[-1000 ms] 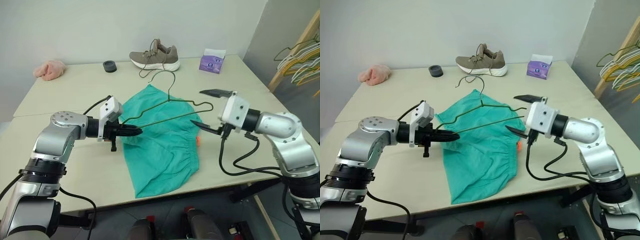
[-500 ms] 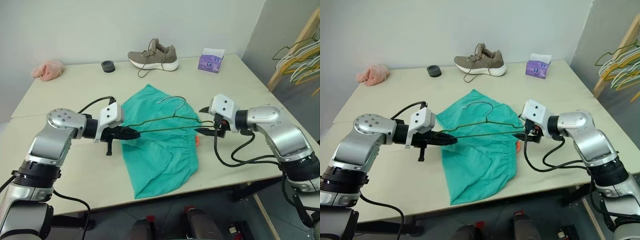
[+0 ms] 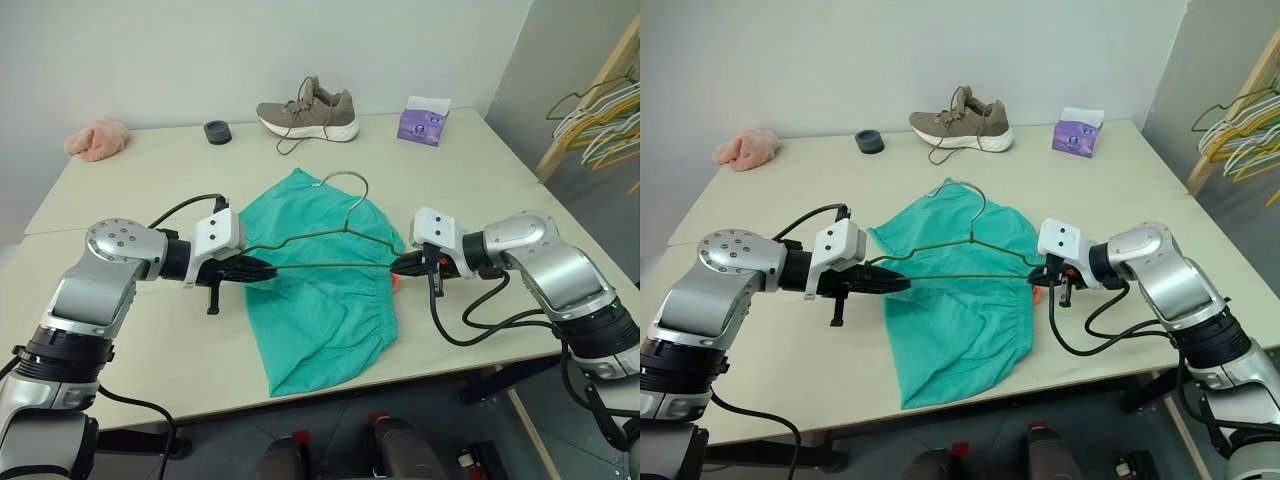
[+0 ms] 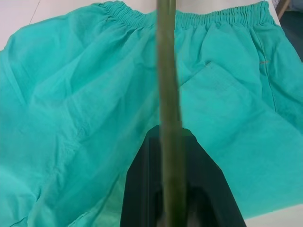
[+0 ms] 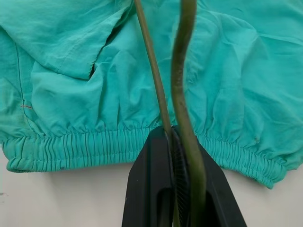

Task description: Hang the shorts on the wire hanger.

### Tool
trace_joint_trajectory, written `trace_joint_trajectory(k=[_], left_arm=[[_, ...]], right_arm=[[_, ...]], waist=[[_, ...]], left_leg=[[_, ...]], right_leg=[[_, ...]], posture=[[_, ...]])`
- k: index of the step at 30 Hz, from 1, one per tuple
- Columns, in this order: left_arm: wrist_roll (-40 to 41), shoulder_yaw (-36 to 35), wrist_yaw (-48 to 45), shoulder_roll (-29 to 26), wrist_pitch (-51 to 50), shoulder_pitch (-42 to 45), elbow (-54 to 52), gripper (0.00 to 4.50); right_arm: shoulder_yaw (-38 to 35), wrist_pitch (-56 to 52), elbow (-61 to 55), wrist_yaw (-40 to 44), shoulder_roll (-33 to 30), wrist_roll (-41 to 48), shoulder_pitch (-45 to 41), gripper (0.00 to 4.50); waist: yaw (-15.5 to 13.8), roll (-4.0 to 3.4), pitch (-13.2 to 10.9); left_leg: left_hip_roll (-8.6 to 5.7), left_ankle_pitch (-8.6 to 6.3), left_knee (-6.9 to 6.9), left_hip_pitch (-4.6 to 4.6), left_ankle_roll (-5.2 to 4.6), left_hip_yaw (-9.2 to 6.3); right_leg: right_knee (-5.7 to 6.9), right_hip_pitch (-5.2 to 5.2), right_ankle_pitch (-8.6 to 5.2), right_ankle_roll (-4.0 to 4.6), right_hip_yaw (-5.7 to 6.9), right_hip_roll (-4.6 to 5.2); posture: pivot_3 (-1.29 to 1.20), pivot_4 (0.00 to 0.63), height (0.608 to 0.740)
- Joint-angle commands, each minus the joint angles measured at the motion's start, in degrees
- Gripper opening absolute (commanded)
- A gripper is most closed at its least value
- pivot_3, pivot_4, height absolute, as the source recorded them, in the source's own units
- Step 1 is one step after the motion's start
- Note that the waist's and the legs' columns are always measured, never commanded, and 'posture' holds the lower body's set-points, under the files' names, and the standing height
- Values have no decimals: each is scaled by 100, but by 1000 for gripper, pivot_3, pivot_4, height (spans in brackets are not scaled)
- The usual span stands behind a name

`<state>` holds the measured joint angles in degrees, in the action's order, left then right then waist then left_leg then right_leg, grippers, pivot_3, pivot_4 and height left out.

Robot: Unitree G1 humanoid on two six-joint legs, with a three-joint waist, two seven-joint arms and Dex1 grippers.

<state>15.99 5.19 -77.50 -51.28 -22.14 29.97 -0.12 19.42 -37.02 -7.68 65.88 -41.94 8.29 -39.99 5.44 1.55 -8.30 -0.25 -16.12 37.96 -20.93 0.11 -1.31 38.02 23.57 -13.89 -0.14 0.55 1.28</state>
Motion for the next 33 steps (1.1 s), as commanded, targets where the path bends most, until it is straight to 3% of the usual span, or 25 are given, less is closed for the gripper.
trace_joint_trajectory(k=[1,4,8,16,20,26,33], left_arm=[[116,-132,137,196,132,220,99,548],[233,-272,263,356,57,325,240,1356],[173,-719,1131,800,426,596,821,2558],[387,-1250,1405,734,280,635,1240,2558],[294,-1105,1143,609,422,275,1186,2558],[189,-820,877,624,653,-114,1011,2558],[54,-602,779,706,853,-24,1150,2558]], right_arm=[[-259,-122,-265,-102,-29,126,31,0],[-385,-241,-419,-134,-103,187,155,0],[-597,-506,-721,-200,-273,361,430,0],[-1517,-1158,-1317,-538,-727,834,1629,0],[-2483,-1854,-1581,-797,-843,1270,2589,0],[-3675,-2565,-1788,-1197,-635,1772,3855,0],[-4352,-3267,-2129,-1578,-293,2349,4862,0]], waist=[[-19,0,0],[-31,1,-1],[-49,5,-4],[-38,7,-5],[-43,6,-5],[-45,11,-9],[-37,12,-12]], left_leg=[[0,0,1,0,0,0],[-1,0,3,0,0,0],[0,0,4,-1,0,-1],[1,-1,2,0,2,-1],[1,-1,2,2,2,0],[1,-2,3,2,3,2],[0,-2,3,5,4,4]], right_leg=[[1,0,0,0,-1,0],[3,0,0,0,-1,0],[0,-1,1,0,1,2],[1,-1,1,-1,0,3],[2,-3,1,-1,-1,3],[0,-5,1,-1,-2,3],[-2,-9,0,-3,-3,-1]], posture=[[-172,113,740],[-178,115,740],[-187,118,740],[-198,122,740],[-204,126,740],[-226,133,740],[-243,135,740]])
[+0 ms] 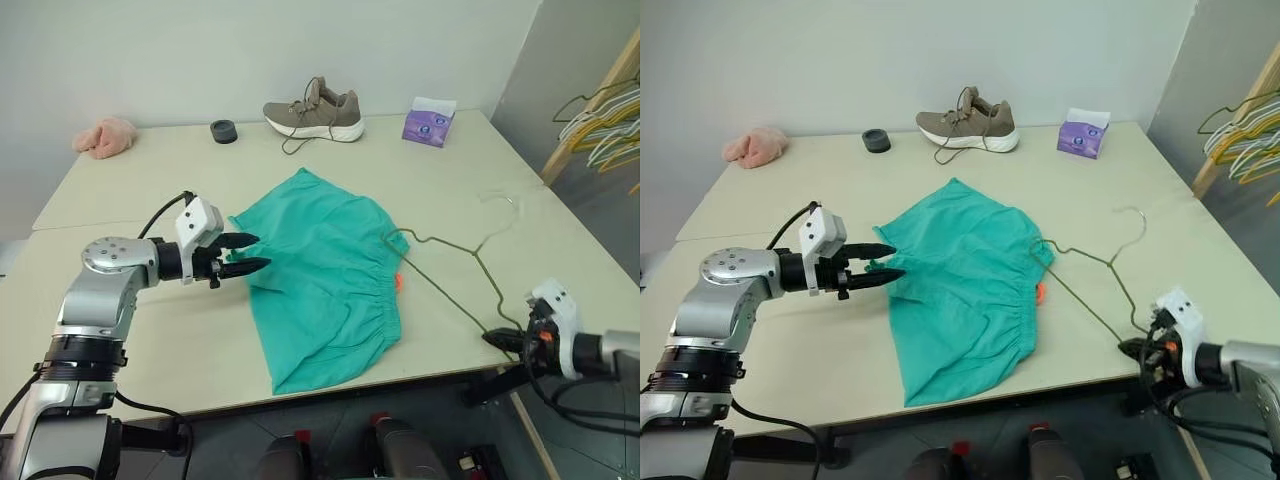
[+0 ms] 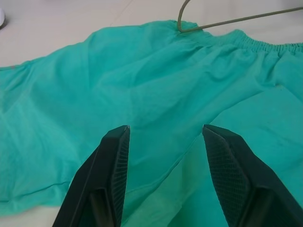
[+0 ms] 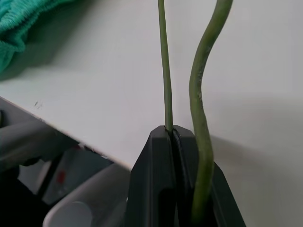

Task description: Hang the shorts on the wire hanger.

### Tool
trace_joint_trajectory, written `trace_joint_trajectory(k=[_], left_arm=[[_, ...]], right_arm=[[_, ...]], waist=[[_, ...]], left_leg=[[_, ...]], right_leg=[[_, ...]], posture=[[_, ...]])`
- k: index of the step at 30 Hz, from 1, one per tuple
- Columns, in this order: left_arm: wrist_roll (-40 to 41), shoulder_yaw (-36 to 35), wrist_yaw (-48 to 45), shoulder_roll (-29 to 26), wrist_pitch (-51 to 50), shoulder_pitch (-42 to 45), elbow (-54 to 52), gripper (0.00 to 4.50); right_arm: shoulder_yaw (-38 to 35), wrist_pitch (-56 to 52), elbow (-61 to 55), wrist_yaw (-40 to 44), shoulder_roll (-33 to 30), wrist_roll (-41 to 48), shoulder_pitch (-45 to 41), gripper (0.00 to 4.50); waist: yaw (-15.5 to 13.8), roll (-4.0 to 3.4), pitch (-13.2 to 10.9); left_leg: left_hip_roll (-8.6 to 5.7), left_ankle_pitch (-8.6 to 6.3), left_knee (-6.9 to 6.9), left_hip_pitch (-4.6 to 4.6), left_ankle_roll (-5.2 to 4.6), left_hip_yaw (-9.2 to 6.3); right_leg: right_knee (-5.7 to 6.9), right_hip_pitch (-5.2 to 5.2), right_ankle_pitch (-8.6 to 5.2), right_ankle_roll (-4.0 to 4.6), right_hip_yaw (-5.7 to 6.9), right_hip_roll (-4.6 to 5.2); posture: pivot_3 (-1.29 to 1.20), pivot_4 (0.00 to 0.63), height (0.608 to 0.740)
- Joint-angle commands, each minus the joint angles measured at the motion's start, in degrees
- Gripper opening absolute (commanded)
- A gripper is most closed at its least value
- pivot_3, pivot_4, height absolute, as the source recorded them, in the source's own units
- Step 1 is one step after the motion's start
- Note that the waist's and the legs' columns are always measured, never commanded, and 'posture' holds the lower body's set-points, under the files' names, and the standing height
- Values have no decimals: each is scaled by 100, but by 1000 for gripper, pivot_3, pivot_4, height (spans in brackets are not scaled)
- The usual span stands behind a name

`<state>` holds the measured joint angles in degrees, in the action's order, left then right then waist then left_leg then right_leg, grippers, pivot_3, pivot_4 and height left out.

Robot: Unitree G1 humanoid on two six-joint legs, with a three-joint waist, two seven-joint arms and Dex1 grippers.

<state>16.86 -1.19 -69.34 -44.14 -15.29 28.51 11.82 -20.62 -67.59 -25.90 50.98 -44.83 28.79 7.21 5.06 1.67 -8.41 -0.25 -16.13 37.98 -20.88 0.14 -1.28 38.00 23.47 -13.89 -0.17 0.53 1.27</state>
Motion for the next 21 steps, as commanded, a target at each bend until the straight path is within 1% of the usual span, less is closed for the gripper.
trace_joint_trajectory(k=[1,4,8,15,21], left_arm=[[-53,64,-59,-3,201,124,-41,2558],[-77,119,-83,12,258,121,-42,2558],[-88,141,-88,7,300,120,-32,2558],[-138,158,-113,15,348,159,3,2558],[-167,111,-58,-5,378,150,23,2558]], right_arm=[[-428,-322,-367,-118,39,397,285,0],[-604,-578,-500,-241,155,676,498,0],[-910,-1109,-535,-460,438,1179,322,0],[-848,-1283,-479,-709,473,1562,-53,0],[-702,-1353,-458,-705,307,1869,-311,0]], waist=[[3,0,-1],[13,1,-2],[32,2,-4],[58,3,-8],[65,4,-9]], left_leg=[[0,0,0,0,0,0],[2,0,-2,0,0,-1],[2,0,-2,1,0,-1],[-1,0,-2,-1,0,-1],[-1,0,-4,-2,0,-1]], right_leg=[[0,0,0,0,0,0],[-2,0,-1,-1,1,-5],[-2,0,-1,-1,0,-9],[-4,0,-1,-1,1,-15],[-6,0,-1,-2,1,-15]], posture=[[-246,136,740],[-248,135,740],[-248,136,740],[-242,134,740],[-240,134,740]])
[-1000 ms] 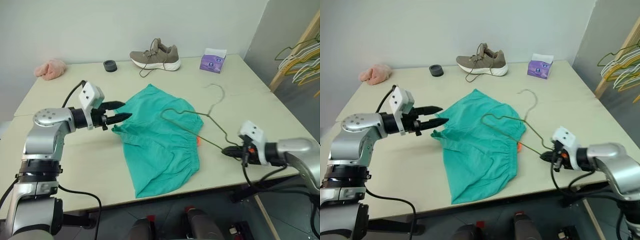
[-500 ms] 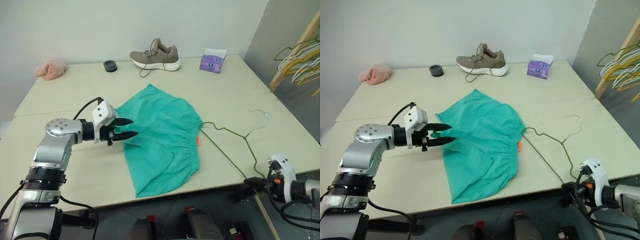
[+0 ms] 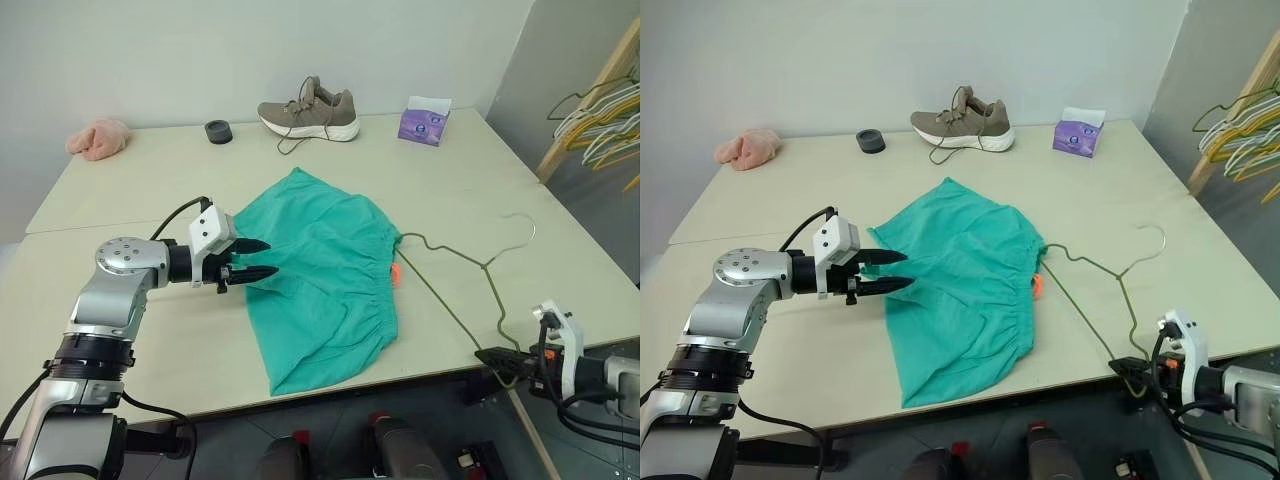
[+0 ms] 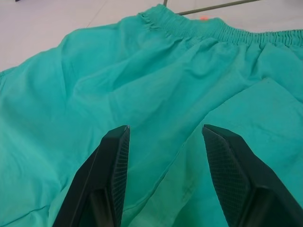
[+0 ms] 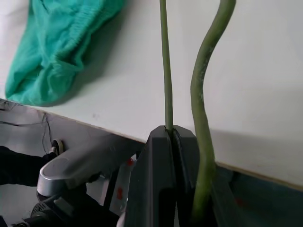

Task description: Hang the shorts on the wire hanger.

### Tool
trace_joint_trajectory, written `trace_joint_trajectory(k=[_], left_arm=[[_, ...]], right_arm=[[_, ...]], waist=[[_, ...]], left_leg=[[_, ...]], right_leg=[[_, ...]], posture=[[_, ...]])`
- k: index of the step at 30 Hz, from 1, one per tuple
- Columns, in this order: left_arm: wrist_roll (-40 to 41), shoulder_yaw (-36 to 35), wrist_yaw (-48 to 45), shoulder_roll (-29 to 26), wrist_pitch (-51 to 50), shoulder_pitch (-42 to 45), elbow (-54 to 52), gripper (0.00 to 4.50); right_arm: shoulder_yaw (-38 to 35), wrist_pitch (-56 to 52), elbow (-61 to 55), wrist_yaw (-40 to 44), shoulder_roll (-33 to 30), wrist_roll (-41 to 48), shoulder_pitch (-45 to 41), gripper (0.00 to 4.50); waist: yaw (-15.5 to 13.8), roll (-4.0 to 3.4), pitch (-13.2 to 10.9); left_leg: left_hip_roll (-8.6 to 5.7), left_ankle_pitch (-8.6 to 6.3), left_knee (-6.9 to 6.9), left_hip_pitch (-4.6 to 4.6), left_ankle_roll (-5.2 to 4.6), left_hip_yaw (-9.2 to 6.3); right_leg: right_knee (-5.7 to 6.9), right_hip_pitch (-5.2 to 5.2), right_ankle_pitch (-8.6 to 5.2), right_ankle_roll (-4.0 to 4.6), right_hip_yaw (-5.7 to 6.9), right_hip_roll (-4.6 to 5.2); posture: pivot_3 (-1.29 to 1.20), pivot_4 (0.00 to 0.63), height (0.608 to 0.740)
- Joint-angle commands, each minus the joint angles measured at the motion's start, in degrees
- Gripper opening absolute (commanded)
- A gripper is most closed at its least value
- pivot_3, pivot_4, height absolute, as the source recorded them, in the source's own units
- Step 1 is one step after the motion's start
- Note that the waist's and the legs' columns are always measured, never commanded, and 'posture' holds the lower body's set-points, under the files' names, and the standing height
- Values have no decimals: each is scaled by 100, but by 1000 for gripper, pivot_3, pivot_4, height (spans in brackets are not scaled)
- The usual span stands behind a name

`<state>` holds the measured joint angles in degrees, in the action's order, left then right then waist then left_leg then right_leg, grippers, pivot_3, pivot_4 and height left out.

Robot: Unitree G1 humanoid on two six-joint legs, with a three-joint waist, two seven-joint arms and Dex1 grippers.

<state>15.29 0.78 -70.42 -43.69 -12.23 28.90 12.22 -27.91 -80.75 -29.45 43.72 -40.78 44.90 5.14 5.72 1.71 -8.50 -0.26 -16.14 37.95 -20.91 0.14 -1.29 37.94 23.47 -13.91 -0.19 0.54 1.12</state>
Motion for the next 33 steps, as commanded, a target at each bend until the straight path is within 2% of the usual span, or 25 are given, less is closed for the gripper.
trace_joint_trajectory(k=[1,11,17,25,33], left_arm=[[-12,-95,63,-53,73,106,-15,2558],[-33,-103,144,-83,102,48,-50,2558],[-51,-106,169,-89,106,-6,-99,2558],[-66,-122,202,-73,102,-35,-141,2558],[-16,-169,307,-54,54,-89,-228,2558]], right_arm=[[85,-52,-96,-14,-100,287,-138,0],[775,-231,228,-433,-73,271,-472,0],[924,-492,699,-716,94,265,-1089,0],[846,-1168,1265,-1258,891,346,-2024,0],[529,-1175,1771,-2389,1912,379,-2776,0]], waist=[[0,2,-1],[-1,3,-3],[-1,3,-4],[-1,-1,-6],[-1,-9,-11]], left_leg=[[-1,0,0,0,0,0],[0,0,0,0,0,1],[0,0,0,0,0,1],[3,0,-2,-1,0,0],[4,0,-2,-2,0,1]], right_leg=[[0,0,0,0,0,0],[0,0,0,0,-1,1],[-1,0,0,0,-1,1],[0,2,0,0,-2,4],[3,4,1,1,-4,12]], posture=[[-235,134,740],[-218,136,740],[-212,136,740],[-204,133,740],[-189,134,740]])
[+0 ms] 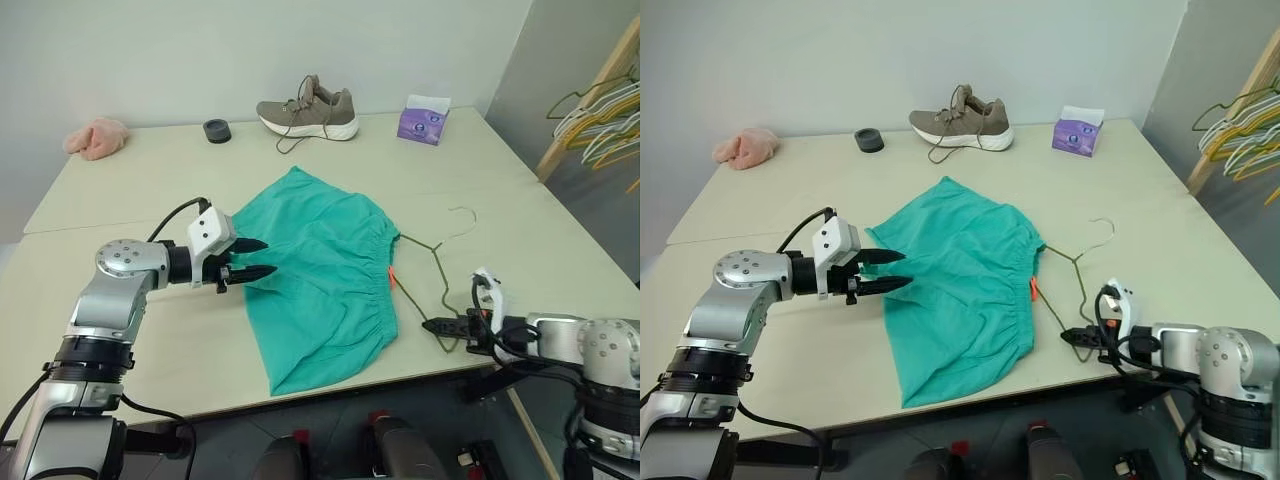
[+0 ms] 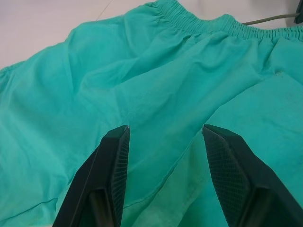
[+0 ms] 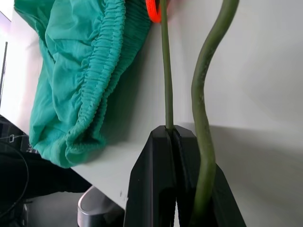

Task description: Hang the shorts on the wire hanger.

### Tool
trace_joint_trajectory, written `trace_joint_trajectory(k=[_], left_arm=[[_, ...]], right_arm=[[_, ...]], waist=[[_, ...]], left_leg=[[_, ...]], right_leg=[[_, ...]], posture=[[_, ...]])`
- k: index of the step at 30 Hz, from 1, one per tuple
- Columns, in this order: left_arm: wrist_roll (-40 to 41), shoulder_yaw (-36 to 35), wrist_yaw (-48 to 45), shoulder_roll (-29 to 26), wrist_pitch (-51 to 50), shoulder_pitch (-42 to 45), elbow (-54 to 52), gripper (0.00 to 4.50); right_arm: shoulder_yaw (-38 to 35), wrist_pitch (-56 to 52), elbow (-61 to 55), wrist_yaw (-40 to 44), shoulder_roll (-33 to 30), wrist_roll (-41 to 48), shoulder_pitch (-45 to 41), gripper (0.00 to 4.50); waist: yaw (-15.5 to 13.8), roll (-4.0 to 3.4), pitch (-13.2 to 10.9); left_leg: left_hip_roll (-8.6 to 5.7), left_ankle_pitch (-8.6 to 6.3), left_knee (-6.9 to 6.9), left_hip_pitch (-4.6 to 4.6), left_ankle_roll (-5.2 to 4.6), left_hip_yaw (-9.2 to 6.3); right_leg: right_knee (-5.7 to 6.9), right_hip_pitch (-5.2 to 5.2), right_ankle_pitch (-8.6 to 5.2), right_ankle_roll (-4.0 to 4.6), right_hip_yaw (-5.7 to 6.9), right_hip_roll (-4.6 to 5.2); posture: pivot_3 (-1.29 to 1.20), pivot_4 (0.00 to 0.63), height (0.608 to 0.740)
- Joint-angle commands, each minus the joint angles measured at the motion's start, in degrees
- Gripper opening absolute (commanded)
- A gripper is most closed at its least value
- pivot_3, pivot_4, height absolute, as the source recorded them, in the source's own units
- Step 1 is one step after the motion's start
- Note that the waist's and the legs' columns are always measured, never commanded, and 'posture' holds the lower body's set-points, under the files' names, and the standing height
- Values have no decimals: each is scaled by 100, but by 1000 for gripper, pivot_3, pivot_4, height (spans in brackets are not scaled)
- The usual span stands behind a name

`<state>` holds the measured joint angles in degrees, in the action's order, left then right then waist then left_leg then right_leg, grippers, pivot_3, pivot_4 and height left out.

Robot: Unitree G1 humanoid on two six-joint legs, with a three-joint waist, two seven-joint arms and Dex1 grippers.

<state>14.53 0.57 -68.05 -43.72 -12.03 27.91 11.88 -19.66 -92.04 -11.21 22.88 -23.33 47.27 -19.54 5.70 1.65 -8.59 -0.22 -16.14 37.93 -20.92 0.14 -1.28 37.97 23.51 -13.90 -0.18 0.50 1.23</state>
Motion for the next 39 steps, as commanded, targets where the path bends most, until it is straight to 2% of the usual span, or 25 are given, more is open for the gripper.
trace_joint_trajectory(k=[1,5,8,11,16,23,30,39], left_arm=[[72,-164,94,-49,12,-6,-212,2558],[139,-288,286,-4,-58,-16,-237,2558],[223,-652,990,294,-7,407,97,2558],[446,-994,1366,505,-42,869,315,3076],[568,-1087,1269,451,-47,1409,487,4483],[-71,-365,-44,-196,818,2204,1261,4483],[-495,206,-865,-170,1733,2728,1899,4483],[-786,736,-1851,-280,2041,2594,1960,4483]], right_arm=[[-355,-46,-82,-380,231,142,-379,0],[-266,109,-498,-487,295,38,-561,0],[466,856,-1053,-432,58,-283,-646,0],[1311,1729,-1377,-206,-244,-748,-760,0],[2053,2541,-1386,254,-511,-1094,-888,0],[3168,3776,-1445,1283,-1343,-1835,-958,0],[3692,4566,-1389,1777,-1530,-2431,-1062,0],[3924,5238,-1284,2106,-1576,-3120,-1174,0]], waist=[[0,-6,-4],[-1,-9,-6],[-14,-12,-9],[-19,-9,-11],[20,-8,-10],[69,-7,-10],[69,-7,-11],[79,-7,-10]], left_leg=[[0,0,0,-1,0,0],[0,0,-2,-3,0,-1],[0,0,-1,-4,0,-2],[0,0,3,-5,0,-3],[-1,-3,-1,-8,5,-2],[-6,-8,1,-12,9,-3],[-7,-8,3,-11,9,2],[-4,-8,9,-39,9,0]], right_leg=[[0,1,0,0,0,0],[-1,2,0,0,1,2],[0,3,0,-1,2,3],[-1,3,6,-11,5,3],[-8,4,6,-14,4,0],[-9,9,7,-15,8,-4],[-7,9,7,-15,4,-9],[4,40,7,-14,3,-7]], posture=[[-186,134,740],[-183,132,740],[-188,129,740],[-189,125,740],[-187,119,740],[-171,112,740],[-172,110,740],[-190,115,740]])
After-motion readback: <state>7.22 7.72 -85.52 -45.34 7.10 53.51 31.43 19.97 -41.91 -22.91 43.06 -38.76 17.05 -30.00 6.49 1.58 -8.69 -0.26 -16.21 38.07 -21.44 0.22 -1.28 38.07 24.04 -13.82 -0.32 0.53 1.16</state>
